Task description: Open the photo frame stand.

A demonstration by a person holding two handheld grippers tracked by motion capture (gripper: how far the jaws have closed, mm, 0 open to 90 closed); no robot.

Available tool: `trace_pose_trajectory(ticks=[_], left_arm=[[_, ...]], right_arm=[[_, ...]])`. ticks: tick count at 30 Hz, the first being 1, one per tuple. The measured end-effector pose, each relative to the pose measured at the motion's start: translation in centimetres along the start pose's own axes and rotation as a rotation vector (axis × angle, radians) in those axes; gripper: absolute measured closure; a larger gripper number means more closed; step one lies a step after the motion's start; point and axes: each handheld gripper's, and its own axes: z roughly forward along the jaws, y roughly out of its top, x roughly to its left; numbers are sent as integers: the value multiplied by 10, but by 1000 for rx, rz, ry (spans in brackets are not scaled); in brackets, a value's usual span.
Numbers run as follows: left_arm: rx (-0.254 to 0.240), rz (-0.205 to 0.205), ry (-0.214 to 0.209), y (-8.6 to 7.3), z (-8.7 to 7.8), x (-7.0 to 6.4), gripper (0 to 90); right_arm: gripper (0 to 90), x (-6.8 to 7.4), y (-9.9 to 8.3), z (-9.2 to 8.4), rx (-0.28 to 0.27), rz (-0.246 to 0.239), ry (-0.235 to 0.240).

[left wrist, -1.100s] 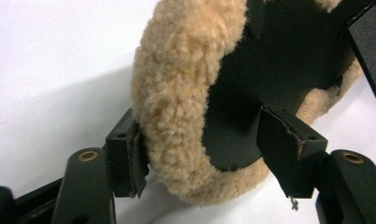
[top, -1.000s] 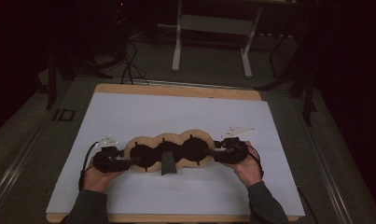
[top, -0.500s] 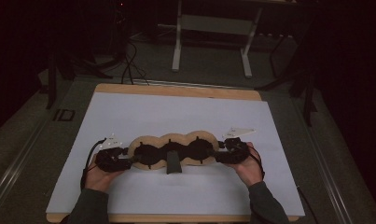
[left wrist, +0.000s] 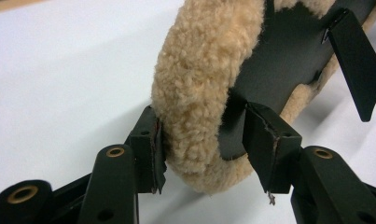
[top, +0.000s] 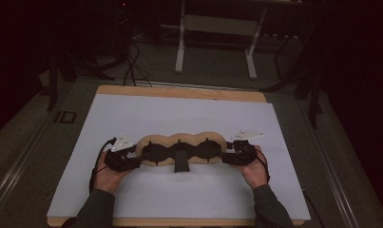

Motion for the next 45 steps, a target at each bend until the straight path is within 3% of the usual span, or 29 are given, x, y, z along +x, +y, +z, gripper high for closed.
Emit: trace_pose_trajectory(ticks=[11, 16, 26, 45], left_arm=[[-18, 44, 59, 5, 10, -4, 506], [-40, 10, 45, 5, 9, -4, 504], [-48, -9, 27, 5, 8, -4, 498], [-53, -10, -4, 3, 1, -8, 471]], right_arm=[[469, -9, -9, 5, -18, 33, -7], [436, -10, -15, 11, -3, 62, -10], [433, -10, -19, 9, -14, 75, 6], [431, -5, -27, 0, -18, 63, 30]])
